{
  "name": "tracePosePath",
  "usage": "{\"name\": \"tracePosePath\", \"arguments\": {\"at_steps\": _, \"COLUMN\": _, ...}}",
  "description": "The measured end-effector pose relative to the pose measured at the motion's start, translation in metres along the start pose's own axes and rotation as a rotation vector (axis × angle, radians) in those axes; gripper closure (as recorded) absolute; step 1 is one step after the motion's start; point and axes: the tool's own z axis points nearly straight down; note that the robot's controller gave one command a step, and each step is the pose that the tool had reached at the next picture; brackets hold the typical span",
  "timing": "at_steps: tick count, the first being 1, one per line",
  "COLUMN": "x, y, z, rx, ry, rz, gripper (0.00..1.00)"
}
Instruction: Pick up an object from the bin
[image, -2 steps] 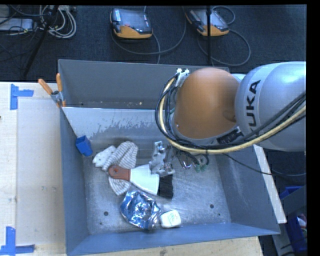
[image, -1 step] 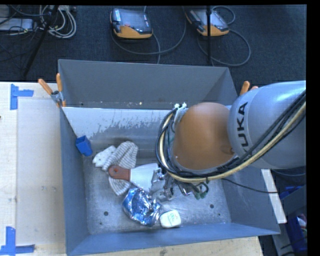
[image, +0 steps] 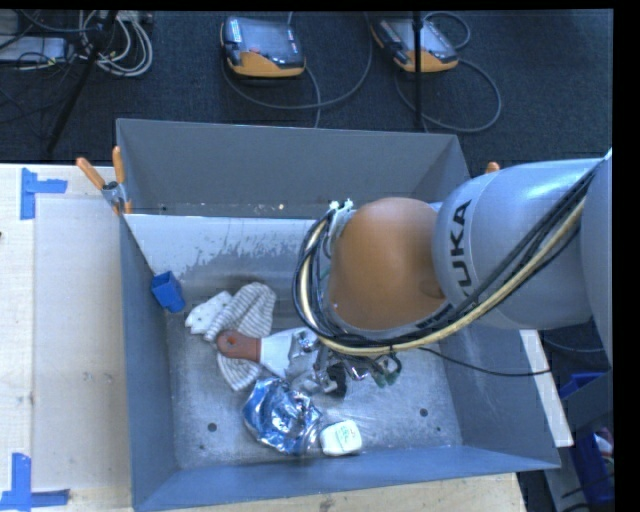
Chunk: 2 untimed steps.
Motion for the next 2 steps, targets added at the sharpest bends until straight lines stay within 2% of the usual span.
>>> {"name": "tracePosePath", "arguments": {"at_steps": 1, "x": 0.018, "y": -0.024, "z": -0.04, "rx": -0.004, "ry": 0.008, "rz": -0.092, "gripper": 1.0}}
{"name": "tracePosePath", "arguments": {"at_steps": 2, "x": 0.024, "y": -0.016, "z": -0.056, "rx": 0.006, "ry": -0.013, "rz": -0.021, "gripper": 1.0}}
